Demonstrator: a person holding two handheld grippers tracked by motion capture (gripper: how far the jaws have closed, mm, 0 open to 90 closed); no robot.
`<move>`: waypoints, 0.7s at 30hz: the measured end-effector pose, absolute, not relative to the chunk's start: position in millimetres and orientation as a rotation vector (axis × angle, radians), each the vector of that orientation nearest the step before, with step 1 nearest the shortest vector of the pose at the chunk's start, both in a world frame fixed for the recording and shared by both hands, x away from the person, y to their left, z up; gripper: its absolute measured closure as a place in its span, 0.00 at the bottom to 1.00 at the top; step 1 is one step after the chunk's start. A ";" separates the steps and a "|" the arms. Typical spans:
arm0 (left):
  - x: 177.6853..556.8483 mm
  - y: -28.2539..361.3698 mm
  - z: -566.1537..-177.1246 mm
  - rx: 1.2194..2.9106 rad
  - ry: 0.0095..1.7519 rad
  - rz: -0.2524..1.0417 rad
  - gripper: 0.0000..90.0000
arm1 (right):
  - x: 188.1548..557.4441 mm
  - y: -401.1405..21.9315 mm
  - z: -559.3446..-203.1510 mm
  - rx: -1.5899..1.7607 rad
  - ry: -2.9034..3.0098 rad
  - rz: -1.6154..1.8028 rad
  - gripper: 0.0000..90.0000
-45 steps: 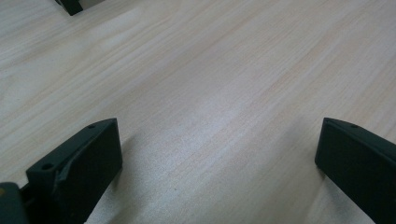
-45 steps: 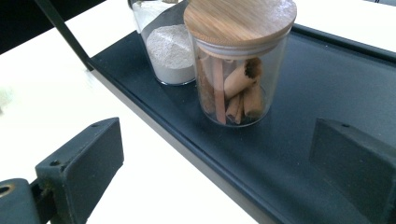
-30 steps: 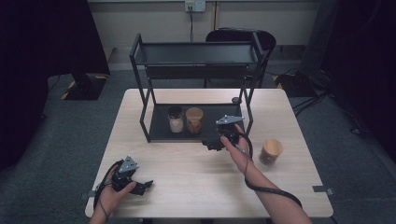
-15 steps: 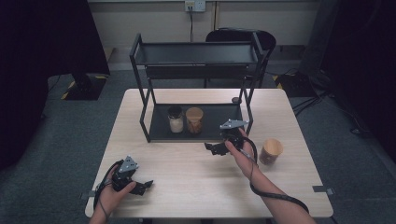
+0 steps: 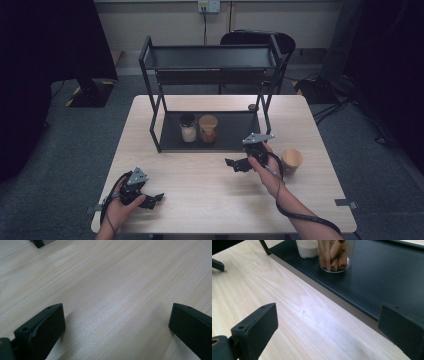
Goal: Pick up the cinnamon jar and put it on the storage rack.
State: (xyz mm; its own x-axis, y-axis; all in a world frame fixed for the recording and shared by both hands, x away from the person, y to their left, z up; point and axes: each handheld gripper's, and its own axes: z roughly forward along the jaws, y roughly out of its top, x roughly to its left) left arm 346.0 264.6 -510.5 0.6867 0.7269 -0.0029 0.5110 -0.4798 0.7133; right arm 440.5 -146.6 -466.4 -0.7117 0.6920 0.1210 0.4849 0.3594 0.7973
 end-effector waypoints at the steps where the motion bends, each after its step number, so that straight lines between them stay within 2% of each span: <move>1: 346.0 264.6 -510.5 2.187 0.944 0.392 0.00 | 439.6 -147.4 -466.9 1.056 2.389 1.272 0.02; 21: 346.0 264.6 -510.5 2.187 0.944 0.392 0.00 | 421.8 -167.5 -470.3 1.023 2.415 1.267 0.02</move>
